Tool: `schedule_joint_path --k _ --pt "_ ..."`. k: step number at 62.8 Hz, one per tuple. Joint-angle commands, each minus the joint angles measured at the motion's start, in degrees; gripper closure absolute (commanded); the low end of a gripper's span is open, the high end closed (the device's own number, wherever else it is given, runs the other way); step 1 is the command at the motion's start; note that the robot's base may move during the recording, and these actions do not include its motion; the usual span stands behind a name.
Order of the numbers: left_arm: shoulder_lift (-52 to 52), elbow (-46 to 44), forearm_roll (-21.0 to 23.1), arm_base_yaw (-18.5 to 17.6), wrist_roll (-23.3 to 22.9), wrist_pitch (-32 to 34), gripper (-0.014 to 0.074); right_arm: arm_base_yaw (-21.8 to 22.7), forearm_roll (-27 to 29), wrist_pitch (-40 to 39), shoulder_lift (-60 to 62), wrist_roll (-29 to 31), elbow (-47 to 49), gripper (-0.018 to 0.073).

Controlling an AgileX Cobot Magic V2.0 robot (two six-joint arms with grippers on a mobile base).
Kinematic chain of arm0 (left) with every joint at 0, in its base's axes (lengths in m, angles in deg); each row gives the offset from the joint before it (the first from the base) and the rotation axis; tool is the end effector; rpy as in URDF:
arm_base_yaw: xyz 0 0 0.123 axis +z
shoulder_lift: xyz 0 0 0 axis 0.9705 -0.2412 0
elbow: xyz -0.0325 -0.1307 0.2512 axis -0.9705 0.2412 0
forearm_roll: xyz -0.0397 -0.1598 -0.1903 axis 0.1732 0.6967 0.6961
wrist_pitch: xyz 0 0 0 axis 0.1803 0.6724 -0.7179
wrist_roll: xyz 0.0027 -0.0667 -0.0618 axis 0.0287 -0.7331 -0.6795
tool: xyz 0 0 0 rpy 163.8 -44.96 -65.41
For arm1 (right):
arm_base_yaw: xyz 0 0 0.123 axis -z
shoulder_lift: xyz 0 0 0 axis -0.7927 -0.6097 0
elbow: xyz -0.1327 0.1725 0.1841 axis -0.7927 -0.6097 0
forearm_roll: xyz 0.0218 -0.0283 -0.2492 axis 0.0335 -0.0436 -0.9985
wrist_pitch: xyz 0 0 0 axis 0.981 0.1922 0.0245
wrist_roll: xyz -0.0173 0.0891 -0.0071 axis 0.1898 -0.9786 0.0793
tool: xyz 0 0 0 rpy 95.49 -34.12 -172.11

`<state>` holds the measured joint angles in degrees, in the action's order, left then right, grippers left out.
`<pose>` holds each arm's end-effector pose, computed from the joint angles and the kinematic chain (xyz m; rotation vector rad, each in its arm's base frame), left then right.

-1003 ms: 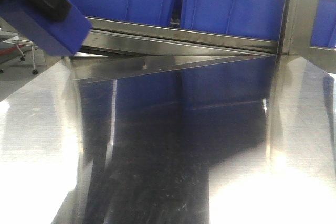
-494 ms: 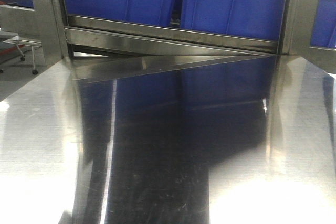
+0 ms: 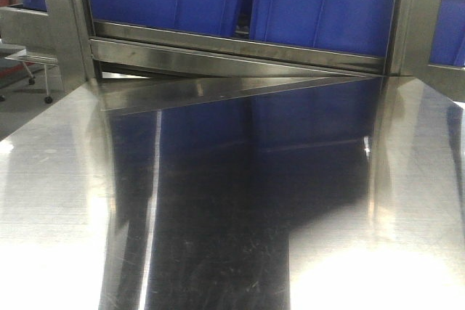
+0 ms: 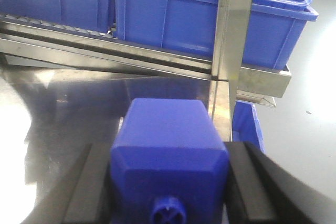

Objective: Pick and sort blue part to right shelf
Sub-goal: 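Hold both bottles raised in the left and right grippers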

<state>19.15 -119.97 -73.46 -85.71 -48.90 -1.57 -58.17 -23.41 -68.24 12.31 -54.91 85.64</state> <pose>0.1261 -0.0273 0.3369 0.1655 1.7354 -0.2019 0.0793 0.0097 0.3121 -0.0477 1.7274 0.1347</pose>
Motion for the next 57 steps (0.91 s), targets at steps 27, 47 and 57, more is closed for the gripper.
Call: schedule_joint_path --k 27,47,57 --pt "9.6 0.9 -0.8 7.3 -0.4 4.9 0.0240 0.3 -0.4 -5.3 -0.2 0.6 1.8 0.0135" --pt "9.6 1.1 -0.8 7.3 -0.4 4.9 0.0240 0.3 -0.4 -5.3 -0.2 0.6 1.8 0.0135" --pt "9.6 1.1 -0.8 7.3 -0.4 4.9 0.0240 0.3 -0.4 -5.3 -0.2 0.6 1.8 0.0135"
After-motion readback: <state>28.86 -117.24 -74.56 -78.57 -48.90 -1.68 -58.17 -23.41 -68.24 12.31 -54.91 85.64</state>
